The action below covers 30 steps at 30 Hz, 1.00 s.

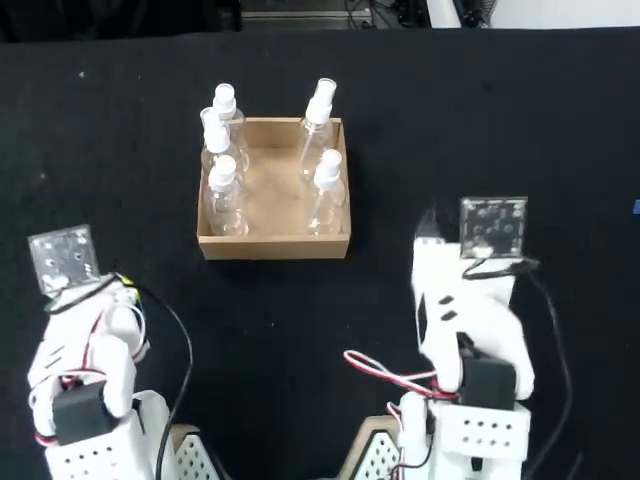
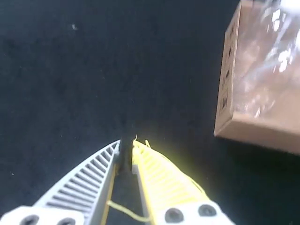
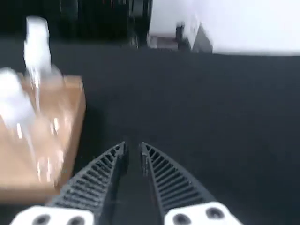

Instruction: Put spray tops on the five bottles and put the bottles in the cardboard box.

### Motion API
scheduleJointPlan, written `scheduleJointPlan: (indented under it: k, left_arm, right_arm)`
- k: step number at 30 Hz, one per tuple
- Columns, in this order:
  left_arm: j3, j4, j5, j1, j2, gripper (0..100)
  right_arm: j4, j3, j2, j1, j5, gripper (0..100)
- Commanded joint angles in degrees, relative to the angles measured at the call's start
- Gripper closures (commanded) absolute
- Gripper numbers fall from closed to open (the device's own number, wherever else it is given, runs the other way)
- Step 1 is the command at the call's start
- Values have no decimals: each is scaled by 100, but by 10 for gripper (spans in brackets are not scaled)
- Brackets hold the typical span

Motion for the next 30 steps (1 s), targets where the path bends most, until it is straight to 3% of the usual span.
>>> scheduleJointPlan:
  k: [1, 5, 9, 18, 30]
  left_arm:
    - [435, 44, -114, 66, -492, 968]
    - [971, 149, -132, 66, -510, 967]
    - [1763, -97, -132, 66, -510, 970]
    - [2202, 290, -123, 66, -484, 969]
    - [2202, 308, -123, 171, -519, 970]
  right_arm:
    - [774, 426, -593, 79, 97, 988]
    - [1222, 1349, -1560, 202, -35, 987]
    - [1240, 2396, -2615, 352, 378, 987]
    - [2418, 2519, -2360, 352, 431, 987]
    - [2356, 2510, -2536, 211, 440, 987]
